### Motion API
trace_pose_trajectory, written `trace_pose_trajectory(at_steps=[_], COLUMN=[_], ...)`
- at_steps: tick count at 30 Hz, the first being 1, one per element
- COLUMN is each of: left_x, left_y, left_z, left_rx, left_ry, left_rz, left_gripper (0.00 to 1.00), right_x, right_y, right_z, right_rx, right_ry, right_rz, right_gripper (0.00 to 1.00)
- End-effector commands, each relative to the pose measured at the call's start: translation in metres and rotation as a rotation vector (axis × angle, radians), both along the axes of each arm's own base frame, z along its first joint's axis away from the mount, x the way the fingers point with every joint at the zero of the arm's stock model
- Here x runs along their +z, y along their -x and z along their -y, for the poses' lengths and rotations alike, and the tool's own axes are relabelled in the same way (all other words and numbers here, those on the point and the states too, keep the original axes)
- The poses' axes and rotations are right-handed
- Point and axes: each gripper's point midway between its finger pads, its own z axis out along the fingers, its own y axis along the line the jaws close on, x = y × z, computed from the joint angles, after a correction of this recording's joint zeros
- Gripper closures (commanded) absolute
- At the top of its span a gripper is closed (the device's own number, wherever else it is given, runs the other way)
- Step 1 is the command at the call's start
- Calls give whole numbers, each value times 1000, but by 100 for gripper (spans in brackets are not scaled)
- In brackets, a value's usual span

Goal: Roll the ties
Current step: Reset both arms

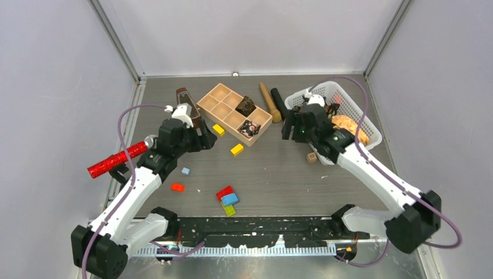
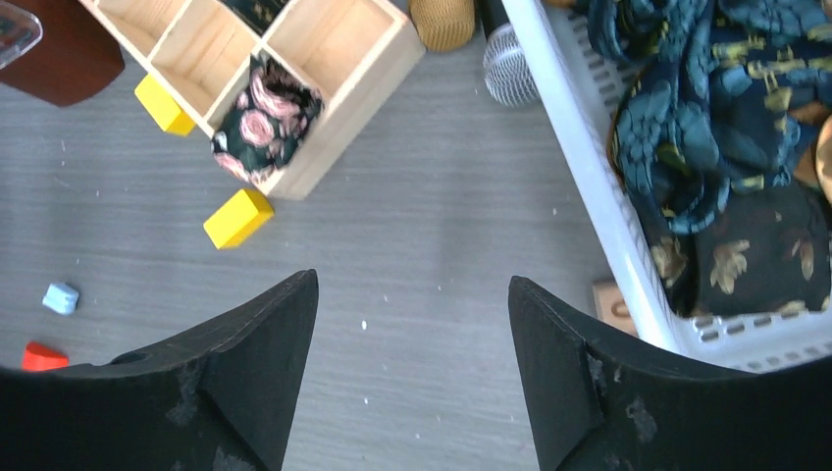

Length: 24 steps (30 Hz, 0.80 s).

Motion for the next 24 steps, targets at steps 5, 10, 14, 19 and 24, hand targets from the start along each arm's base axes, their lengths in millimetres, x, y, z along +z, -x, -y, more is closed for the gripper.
trace_pose_trajectory(at_steps=[5, 10, 14, 19, 24], left_x=[-22, -34, -40, -40, -39], left_y=[27, 36, 39, 40, 43], left_z=[-22, -39, -44, -46, -49], left_rx=[44, 113, 132, 143, 155], left_ry=[-26, -46, -54, -45, -44], left_rz=[30, 43, 45, 70, 84], left_gripper=[20, 15, 7, 2, 0], right_x=[-4, -23, -32, -31, -31], right_y=[34, 46, 48, 47, 47], right_z=[17, 32, 40, 44, 48], right_rx=[-21, -64, -126, -170, -172], right_ry=[-136, -138, -176, -230, -228], right_rz=[136, 157, 177, 229, 269], right_gripper=[16, 7, 1, 1, 0])
